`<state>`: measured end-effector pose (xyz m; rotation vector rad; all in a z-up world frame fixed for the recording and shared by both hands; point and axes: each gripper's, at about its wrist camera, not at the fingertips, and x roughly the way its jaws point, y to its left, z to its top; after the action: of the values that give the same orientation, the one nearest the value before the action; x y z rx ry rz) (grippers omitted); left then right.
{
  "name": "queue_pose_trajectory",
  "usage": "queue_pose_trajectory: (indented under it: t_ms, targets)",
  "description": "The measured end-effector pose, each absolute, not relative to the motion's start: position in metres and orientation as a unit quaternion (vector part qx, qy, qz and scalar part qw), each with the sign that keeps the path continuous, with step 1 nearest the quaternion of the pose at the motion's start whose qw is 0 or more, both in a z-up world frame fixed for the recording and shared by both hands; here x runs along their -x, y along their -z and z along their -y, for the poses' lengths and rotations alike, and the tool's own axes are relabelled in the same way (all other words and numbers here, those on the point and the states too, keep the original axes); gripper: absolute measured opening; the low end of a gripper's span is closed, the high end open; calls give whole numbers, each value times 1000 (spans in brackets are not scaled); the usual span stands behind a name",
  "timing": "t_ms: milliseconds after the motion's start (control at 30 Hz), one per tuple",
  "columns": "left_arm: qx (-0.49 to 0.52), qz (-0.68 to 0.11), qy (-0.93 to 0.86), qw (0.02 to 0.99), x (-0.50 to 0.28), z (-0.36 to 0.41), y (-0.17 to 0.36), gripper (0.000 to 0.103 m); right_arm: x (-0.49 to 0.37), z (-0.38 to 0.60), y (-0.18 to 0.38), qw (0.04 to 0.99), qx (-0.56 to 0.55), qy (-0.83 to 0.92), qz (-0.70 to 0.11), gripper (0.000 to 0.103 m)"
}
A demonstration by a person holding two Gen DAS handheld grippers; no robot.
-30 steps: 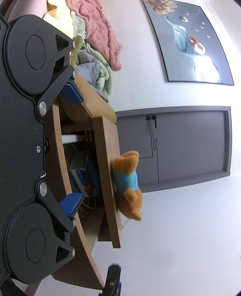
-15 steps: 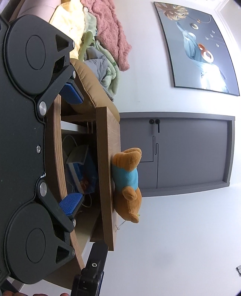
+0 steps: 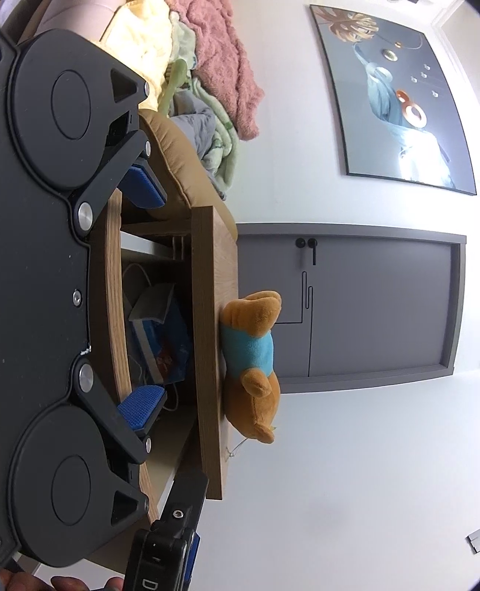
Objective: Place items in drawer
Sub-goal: 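Back the left tool away from the open drawer, then grasp the orange-and-blue teddy bear on the nightstand with the right tool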
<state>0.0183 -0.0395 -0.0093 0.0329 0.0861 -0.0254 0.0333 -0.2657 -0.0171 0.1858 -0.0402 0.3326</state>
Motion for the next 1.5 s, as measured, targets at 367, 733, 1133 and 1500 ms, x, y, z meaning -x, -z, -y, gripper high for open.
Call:
queue_pose_trajectory:
  t_ms: [367, 733, 1133, 1500]
  targets:
    - [-23, -51, 18, 998, -19, 43, 11, 102, -33, 265, 18, 982, -103, -157, 18, 103]
    - [-18, -58, 25, 998, -19, 36, 11, 102, -45, 273, 11, 978, -120, -168, -1, 103]
    - [-7, -57, 31, 998, -12, 30, 9, 102, -87, 288, -60, 968, -97, -227, -43, 103]
    - [-16, -62, 28, 998, -16, 32, 11, 102, -153, 227, -144, 947, 162, -267, -77, 103]
